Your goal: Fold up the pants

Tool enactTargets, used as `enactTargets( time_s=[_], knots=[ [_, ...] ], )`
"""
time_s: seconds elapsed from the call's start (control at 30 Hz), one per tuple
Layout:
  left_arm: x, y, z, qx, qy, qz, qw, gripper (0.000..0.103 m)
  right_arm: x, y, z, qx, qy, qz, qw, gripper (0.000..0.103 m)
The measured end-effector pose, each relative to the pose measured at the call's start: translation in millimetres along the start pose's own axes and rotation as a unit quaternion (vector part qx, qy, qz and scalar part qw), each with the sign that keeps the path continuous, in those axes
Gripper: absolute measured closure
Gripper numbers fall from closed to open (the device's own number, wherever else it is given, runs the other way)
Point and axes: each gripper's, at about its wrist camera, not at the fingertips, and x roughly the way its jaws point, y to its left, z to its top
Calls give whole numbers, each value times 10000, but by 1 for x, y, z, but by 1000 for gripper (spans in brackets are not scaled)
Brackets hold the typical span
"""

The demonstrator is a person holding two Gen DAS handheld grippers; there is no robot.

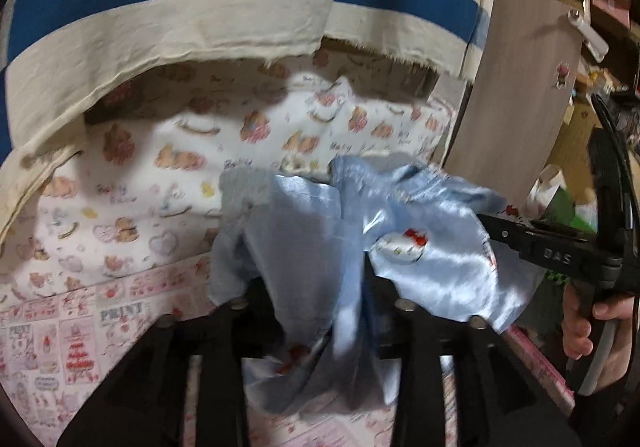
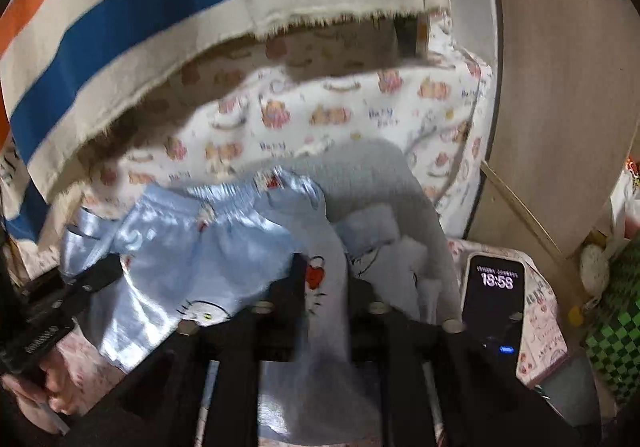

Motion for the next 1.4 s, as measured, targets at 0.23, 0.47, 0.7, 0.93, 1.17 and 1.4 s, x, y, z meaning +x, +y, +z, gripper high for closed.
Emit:
enactTargets(
  time_s=[0.23,0.47,0.7,0.93,1.17,1.4],
  knots=[
    [23,14,-15,-465,627,-162,9968,31,0,12,-16,-451,-35,-363,9983,18],
    [29,23,-22,-814,866,-454,9919,30,9,-4,-22,-59,172,-48,9998,17],
    [7,23,-29,-669,371,-170,9969,30,-11,-19,-27,423,-213,125,9988,17],
    [-60,21,-21,-313,-941,430,9941,18,-65,-31,-25,841,-1441,296,9855,10],
    [-131,10,-38,66,-2367,993,9665,0,-109,-6,-34,404,-2347,331,9707,0],
    [-162,8,-63,394,-2716,1359,9519,0,-130,32,-55,-93,-2946,359,9549,0]
  ],
)
